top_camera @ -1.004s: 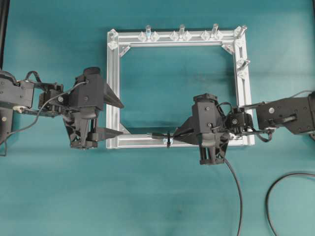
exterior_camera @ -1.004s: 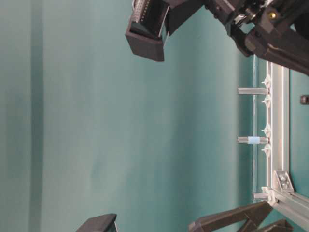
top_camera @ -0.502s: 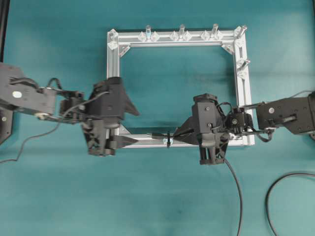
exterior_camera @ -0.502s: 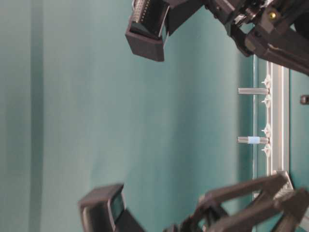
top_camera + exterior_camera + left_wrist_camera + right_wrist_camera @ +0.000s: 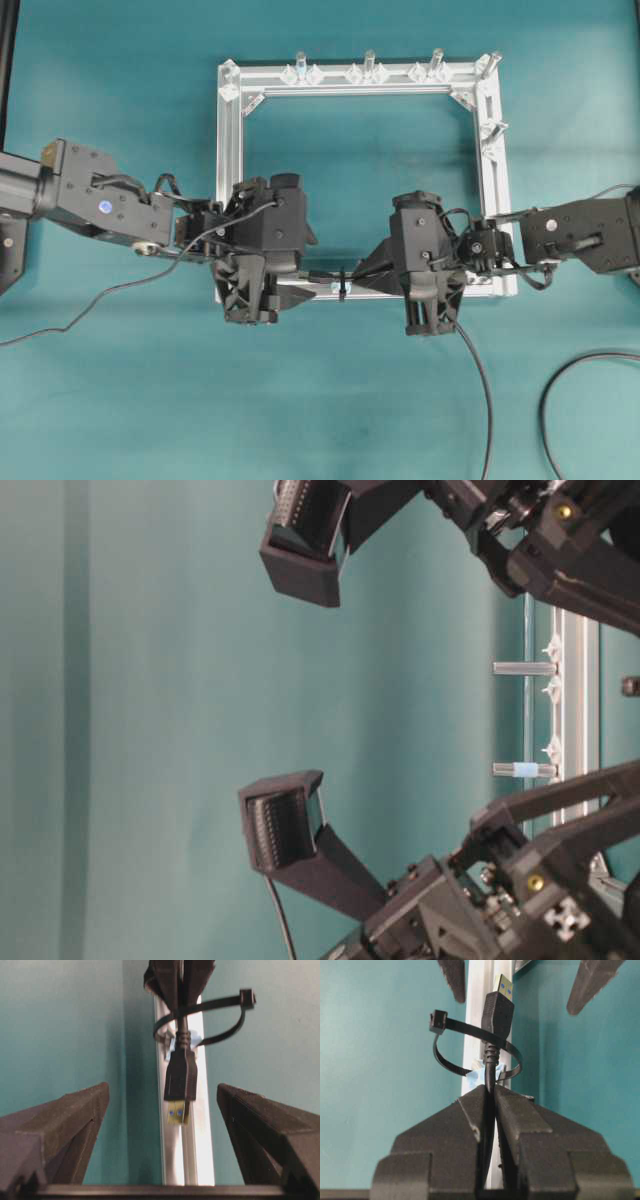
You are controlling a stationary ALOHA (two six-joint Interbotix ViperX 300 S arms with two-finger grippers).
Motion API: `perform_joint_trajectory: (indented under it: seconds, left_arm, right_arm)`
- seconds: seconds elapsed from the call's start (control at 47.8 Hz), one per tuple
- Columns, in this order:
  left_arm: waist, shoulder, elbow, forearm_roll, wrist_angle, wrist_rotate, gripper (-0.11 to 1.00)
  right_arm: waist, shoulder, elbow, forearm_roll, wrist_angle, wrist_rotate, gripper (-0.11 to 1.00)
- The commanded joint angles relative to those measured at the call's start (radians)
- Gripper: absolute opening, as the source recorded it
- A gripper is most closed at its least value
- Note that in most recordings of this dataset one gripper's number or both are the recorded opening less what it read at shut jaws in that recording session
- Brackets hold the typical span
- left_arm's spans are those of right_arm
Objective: Insert the wire through the string loop located in the center.
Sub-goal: 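Move the left gripper to the plug emerging from the loop and grasp it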
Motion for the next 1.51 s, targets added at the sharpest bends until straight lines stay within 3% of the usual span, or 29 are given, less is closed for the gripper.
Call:
perform_joint_trajectory:
  seconds: [0.0, 0.878, 0.983, 1.171, 1.484]
  left_arm:
    - [-0.003, -0.003, -0.023, 0.005, -0.012, 0.003, 0.89]
    - [-0.006, 0.051, -0.071, 0.006, -0.014, -0.005, 0.86]
    - [-0.015, 0.055, -0.072, 0.006, -0.012, -0.003, 0.71]
    - [-0.041, 0.051, -0.060, 0.006, -0.012, -0.005, 0.19]
    - [-0.058, 0.040, -0.040, 0.006, -0.008, -0.006, 0.19]
  right_arm:
    - [-0.003, -0.014, -0.012, -0.002, -0.005, -0.003, 0.06]
    - [-0.003, -0.011, -0.011, 0.000, -0.008, -0.003, 0.06]
    - [-0.003, -0.011, -0.011, -0.002, -0.009, -0.003, 0.06]
    - [-0.003, -0.011, -0.012, -0.002, -0.009, -0.003, 0.06]
    - [-0.003, -0.011, -0.011, -0.002, -0.009, -0.003, 0.06]
